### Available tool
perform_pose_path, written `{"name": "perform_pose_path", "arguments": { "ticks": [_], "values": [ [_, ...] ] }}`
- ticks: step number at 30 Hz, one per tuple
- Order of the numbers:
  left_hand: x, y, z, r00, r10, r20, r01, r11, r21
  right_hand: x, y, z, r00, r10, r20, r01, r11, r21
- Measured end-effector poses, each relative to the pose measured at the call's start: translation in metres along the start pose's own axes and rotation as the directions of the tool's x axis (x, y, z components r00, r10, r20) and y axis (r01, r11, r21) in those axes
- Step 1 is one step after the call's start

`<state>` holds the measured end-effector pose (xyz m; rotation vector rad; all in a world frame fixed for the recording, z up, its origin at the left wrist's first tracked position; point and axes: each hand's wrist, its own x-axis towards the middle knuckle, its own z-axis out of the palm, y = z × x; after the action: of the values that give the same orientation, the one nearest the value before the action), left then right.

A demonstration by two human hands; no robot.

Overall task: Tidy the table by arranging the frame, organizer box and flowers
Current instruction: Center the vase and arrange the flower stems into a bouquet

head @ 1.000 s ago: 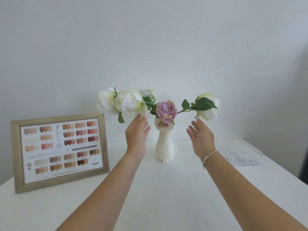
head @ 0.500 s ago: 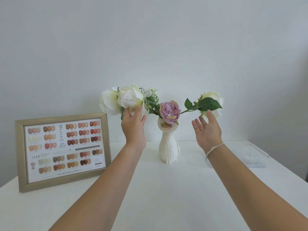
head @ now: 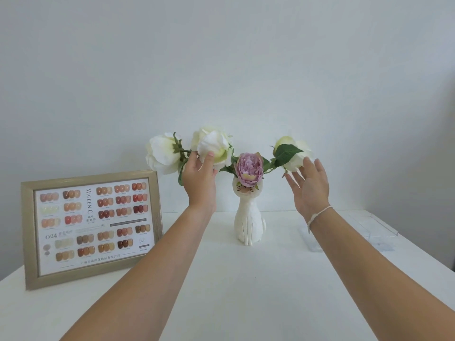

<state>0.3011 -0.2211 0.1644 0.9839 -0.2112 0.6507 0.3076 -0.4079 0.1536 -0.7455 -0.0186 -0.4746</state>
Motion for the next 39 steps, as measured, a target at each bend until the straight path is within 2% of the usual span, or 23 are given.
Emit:
{"name": "perform_pose_path", "arguments": {
  "ticks": [14,23,25,27,32,39],
  "values": [
    [0.005,-0.018,0.006,0.981,-0.071,0.178,0.013,0.951,0.309,0.002,0.017,0.004,0.996,-0.046,0.077,0.067,0.952,-0.299],
    [0.001,-0.014,0.002,0.979,-0.099,0.181,0.03,0.937,0.348,-0.001,0.018,0.001,0.99,-0.061,0.13,0.104,0.928,-0.358],
    [-0.002,-0.011,-0.003,0.988,-0.1,0.121,0.059,0.951,0.302,-0.004,0.018,0.0,0.99,-0.066,0.127,0.108,0.926,-0.36],
    [-0.004,-0.007,-0.013,0.996,-0.087,-0.022,0.089,0.966,0.243,-0.006,0.017,-0.004,0.991,-0.087,0.1,0.117,0.929,-0.352],
    [-0.001,-0.002,-0.046,0.947,-0.067,-0.314,0.12,0.981,0.151,-0.019,0.026,-0.018,0.991,-0.121,0.063,0.136,0.918,-0.372],
    [0.005,0.011,-0.039,0.922,-0.093,-0.375,0.148,0.982,0.121,-0.033,0.06,-0.034,0.998,-0.035,0.051,0.055,0.878,-0.475]
  ]
}}
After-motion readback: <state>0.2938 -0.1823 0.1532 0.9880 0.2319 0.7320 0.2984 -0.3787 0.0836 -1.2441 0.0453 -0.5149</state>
